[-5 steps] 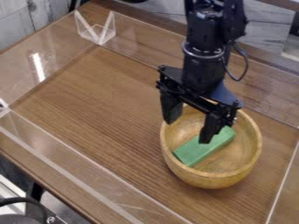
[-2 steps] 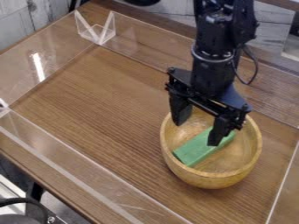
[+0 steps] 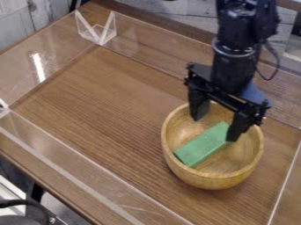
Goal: Remove the green block from inside the brown bowl and put it on the table
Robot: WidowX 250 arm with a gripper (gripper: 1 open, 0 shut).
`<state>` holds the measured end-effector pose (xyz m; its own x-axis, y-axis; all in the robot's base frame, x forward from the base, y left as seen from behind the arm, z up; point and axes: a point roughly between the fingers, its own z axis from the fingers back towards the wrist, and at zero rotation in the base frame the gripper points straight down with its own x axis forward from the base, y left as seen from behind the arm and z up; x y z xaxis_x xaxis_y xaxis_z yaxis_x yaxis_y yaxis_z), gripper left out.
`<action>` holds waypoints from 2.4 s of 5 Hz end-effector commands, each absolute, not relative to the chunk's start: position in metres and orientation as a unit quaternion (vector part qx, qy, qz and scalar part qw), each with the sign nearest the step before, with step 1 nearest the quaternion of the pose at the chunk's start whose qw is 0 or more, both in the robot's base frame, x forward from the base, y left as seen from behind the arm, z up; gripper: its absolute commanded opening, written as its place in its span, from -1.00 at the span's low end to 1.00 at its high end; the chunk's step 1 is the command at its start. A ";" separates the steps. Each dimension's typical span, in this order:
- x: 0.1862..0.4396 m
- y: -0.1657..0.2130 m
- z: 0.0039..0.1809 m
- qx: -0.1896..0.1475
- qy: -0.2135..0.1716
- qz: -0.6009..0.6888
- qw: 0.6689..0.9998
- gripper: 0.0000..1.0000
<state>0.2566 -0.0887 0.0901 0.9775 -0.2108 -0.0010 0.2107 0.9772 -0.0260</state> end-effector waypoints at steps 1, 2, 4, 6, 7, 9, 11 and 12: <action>0.270 -0.100 0.103 -0.010 -0.022 -0.138 0.990 1.00; 0.273 -0.106 0.101 -0.007 -0.016 -0.168 0.986 1.00; 0.268 -0.111 0.095 -0.007 -0.011 -0.207 0.978 1.00; 0.258 -0.120 0.061 0.002 -0.013 -0.178 0.984 1.00; 0.252 -0.129 0.059 0.002 -0.020 -0.212 0.977 1.00; 0.249 -0.136 0.050 0.009 -0.021 -0.229 0.973 1.00; 0.250 -0.131 0.036 0.014 -0.022 -0.229 0.973 1.00; 0.251 -0.127 0.030 0.016 -0.023 -0.246 0.969 1.00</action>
<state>0.2493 -0.1306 0.0358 0.8852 -0.4636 0.0399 0.4622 0.8859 0.0382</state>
